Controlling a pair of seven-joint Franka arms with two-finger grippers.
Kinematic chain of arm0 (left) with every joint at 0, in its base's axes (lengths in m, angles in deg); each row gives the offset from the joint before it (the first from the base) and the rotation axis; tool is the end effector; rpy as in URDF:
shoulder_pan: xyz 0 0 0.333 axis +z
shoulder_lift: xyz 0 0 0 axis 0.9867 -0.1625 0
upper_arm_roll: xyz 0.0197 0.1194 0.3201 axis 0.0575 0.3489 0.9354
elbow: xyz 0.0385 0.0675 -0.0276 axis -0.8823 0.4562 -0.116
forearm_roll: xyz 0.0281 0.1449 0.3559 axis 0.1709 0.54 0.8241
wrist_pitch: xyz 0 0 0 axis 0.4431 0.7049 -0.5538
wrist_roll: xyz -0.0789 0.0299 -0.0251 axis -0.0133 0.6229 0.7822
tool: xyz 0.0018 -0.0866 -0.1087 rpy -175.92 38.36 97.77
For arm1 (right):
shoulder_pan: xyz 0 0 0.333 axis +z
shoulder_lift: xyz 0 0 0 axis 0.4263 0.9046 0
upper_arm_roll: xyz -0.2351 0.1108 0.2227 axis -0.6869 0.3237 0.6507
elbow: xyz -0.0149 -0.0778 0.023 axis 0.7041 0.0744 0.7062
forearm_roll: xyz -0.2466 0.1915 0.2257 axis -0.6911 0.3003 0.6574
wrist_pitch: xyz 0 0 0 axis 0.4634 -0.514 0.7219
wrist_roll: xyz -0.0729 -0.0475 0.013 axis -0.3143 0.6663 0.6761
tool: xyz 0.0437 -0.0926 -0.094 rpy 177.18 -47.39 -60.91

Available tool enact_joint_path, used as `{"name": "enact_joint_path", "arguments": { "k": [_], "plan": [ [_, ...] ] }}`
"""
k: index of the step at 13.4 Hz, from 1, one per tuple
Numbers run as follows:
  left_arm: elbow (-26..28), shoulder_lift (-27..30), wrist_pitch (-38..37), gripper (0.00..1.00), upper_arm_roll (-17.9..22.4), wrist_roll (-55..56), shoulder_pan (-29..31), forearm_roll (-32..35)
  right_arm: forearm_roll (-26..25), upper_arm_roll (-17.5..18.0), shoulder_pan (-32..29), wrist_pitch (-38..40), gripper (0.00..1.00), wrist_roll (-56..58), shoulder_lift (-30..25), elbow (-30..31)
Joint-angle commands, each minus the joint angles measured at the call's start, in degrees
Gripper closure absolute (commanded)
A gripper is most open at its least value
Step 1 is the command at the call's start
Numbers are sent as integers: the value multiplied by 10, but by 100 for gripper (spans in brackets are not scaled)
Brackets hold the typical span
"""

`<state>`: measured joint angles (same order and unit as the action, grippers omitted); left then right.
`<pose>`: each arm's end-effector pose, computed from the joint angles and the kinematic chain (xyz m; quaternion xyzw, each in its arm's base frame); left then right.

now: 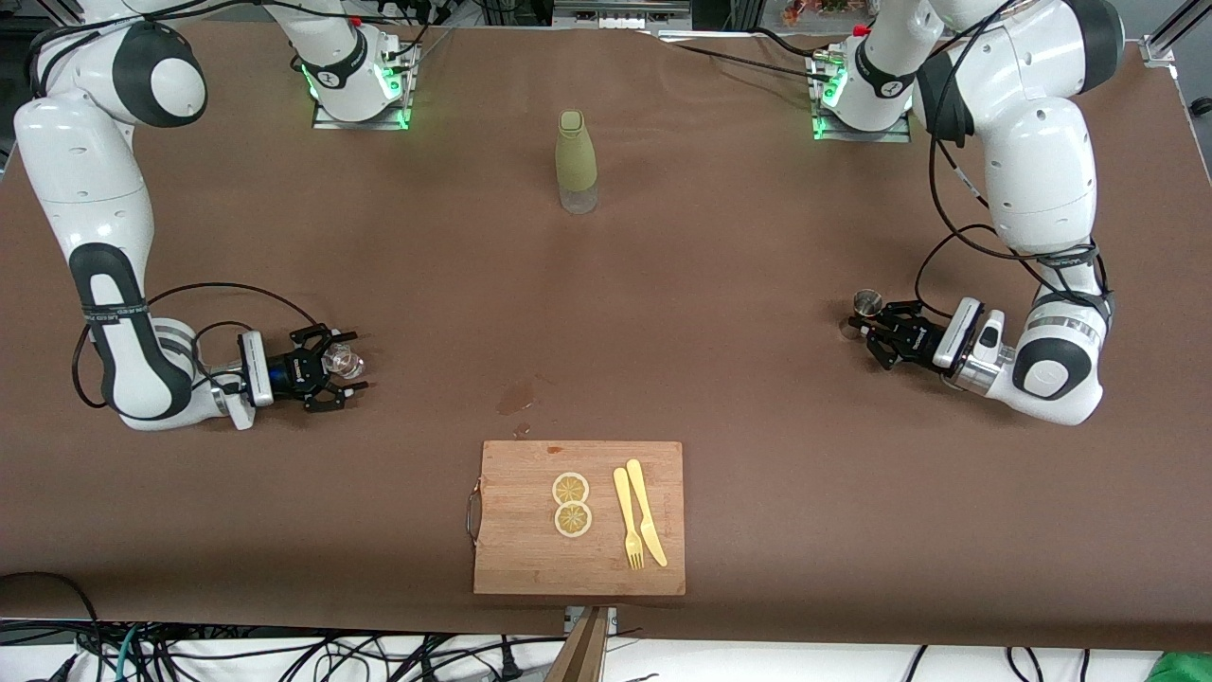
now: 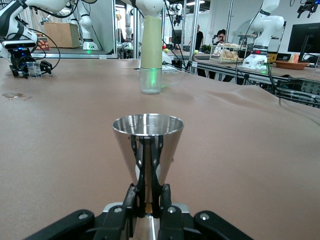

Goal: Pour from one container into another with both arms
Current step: 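Lower the beaker with the right gripper while the left gripper lowers the jigger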

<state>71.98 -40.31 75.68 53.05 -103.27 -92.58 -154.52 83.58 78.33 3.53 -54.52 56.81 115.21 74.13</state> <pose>0.5813 0.0224 0.1005 0.4139 -0.6896 0.2830 0.5226 0.6326 -0.0425 0.0576 -0.4925 -0.6168 -0.3223 0.5227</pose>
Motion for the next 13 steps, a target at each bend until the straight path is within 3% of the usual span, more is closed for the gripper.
{"name": "enact_joint_path", "arguments": {
  "k": [1,3,7,8,9,10,13],
  "plan": [
    [-9,-16,-18,94,27,-176,-4,17,7,-23,-5,28,0,8,-1,-1],
    [-11,-16,-18,78,33,-177,-4,17,6,-43,-6,60,0,7,-2,-7],
    [-10,-17,-17,69,34,-177,-2,17,5,-80,-15,94,0,1,-8,-36],
    [-11,-18,-17,55,34,-177,-2,17,5,-80,-16,94,0,0,-8,-43],
    [-11,-21,-18,23,34,-178,-2,17,5,-85,-16,96,0,-2,-8,-50],
    [-11,-21,-18,0,34,-186,-2,16,5,-86,-16,104,0,-7,-15,-61],
    [-12,-18,-15,0,38,-186,-2,16,5,-98,-17,155,0,-59,-16,-105]
  ]
}}
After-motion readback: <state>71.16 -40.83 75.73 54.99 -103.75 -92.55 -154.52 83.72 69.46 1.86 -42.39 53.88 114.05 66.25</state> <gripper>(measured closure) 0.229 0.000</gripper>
